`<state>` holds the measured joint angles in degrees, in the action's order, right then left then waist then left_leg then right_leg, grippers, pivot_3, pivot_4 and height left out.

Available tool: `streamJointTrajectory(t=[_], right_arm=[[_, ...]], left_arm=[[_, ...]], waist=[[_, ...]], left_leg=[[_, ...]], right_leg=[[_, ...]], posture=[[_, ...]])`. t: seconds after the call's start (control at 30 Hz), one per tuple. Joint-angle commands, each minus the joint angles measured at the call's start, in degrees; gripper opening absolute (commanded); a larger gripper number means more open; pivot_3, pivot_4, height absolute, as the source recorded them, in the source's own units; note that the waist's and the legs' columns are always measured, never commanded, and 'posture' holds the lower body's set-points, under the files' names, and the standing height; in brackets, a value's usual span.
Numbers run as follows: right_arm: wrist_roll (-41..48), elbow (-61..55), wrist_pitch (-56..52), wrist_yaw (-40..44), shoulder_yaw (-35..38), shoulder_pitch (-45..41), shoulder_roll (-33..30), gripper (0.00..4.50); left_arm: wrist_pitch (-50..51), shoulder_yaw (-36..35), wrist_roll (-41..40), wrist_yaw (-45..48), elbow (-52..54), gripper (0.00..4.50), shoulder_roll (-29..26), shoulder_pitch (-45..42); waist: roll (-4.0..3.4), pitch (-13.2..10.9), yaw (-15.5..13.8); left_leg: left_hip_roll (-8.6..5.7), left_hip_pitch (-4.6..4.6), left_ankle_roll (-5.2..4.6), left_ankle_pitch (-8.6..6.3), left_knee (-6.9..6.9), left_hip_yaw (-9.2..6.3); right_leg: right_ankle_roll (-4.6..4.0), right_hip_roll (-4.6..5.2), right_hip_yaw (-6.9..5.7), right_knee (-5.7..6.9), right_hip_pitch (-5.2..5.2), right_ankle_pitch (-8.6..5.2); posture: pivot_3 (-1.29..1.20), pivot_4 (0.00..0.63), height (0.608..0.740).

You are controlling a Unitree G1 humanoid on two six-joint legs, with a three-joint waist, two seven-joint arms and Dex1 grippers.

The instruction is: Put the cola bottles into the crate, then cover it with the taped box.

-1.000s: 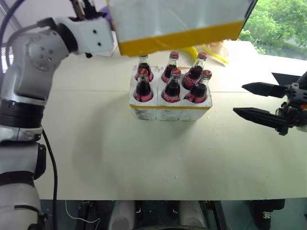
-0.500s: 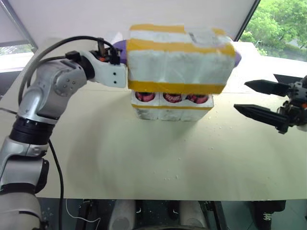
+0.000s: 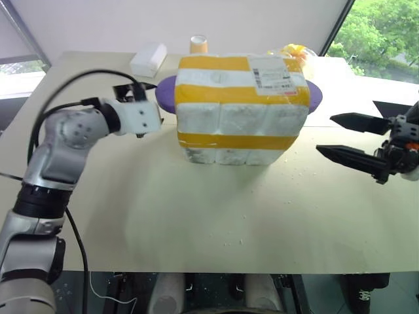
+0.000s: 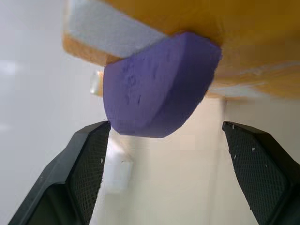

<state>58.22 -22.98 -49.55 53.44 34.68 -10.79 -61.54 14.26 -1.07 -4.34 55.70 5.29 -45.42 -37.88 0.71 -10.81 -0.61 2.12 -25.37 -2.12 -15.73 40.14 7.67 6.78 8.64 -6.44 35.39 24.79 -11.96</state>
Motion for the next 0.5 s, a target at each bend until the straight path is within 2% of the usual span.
streamJointTrajectory(t=[0.03,0.13,0.27,0.33,0.5], right_arm=[[-1.23,1.27,1.7,1.54,1.66,0.41,-0.56,4.5],[-3.25,3.24,2.52,3.77,1.04,0.86,-1.52,4.5],[-5.81,5.39,4.17,6.84,-0.36,0.96,-2.42,4.5],[-6.6,5.92,4.86,7.41,-1.49,0.2,-2.34,4.5],[-7.31,5.55,5.94,8.04,-4.16,-0.61,-1.26,4.5]], left_arm=[[24.63,-12.51,-26.47,12.2,4.55,3.95,-5.36,-0.1],[35.27,-16.61,-35.3,20.79,-0.52,3.95,-13.97,-0.59],[35.13,-16.13,-36.04,28.49,-4.99,3.95,-22.07,1.87],[33.51,-15.36,-35.0,29.31,-6.7,3.95,-23.47,2.2],[30.0,-13.46,-31.4,25.61,-8.59,3.95,-22.79,1.79]], waist=[[0.0,0.0,0.06],[-0.04,0.0,0.4],[-0.12,0.03,0.15],[-0.12,0.03,-0.15],[-0.12,0.03,-0.09]], left_leg=[[0.04,0.02,0.02,0.01,0.0,0.0],[0.03,0.07,0.08,0.05,-0.01,0.01],[-0.15,0.14,0.09,0.04,-0.03,0.01],[-0.16,0.16,0.09,0.03,-0.03,0.0],[-0.18,0.12,0.06,0.0,-0.03,-0.04]], right_leg=[[0.01,-0.02,0.0,0.03,0.0,-0.01],[0.06,-0.08,0.0,0.09,0.0,-0.05],[0.09,-0.04,0.0,0.07,-0.08,-0.09],[0.07,-0.02,-0.01,0.05,-0.11,-0.09],[0.06,-0.01,-0.01,0.02,-0.1,-0.08]], posture=[[0.0,0.15,0.74],[0.0,0.15,0.74],[0.0,0.15,0.74],[0.0,0.15,0.74],[0.0,0.15,0.74]])
